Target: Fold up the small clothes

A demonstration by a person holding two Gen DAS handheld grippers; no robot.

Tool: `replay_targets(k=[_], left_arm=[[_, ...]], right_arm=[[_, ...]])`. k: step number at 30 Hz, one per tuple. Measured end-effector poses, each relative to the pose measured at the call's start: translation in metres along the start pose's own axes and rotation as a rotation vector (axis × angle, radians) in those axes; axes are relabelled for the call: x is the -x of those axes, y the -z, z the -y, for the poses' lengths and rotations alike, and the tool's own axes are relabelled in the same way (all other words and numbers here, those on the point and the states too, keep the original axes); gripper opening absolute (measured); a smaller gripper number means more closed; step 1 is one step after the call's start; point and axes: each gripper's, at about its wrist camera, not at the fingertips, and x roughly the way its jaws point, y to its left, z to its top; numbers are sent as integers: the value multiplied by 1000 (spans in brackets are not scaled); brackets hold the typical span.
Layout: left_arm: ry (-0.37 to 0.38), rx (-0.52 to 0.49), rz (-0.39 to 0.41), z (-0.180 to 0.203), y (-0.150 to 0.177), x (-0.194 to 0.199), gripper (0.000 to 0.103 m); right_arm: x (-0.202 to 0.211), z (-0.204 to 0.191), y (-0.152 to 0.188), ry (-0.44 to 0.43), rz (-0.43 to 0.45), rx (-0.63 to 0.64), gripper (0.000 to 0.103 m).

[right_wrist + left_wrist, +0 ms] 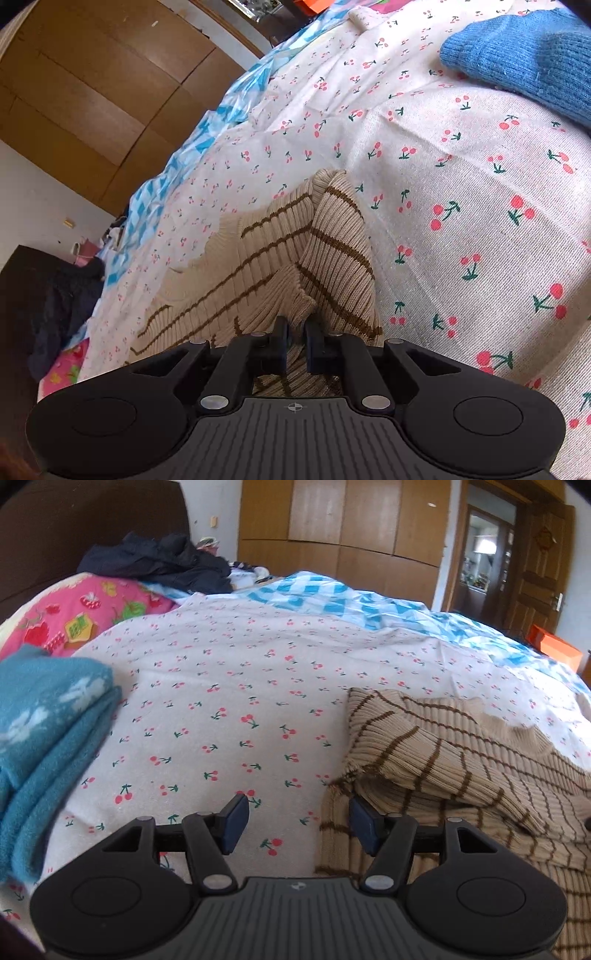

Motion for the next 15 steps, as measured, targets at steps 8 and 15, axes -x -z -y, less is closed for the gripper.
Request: replay_targets(k=[8,15], left_arm=[[37,-50,82,21,-10,19,65],[44,-32,123,26,-35,7,66]], right_arm=[[6,8,-7,-33,-6,-19,10],[14,11,-6,-7,16,-22,10]])
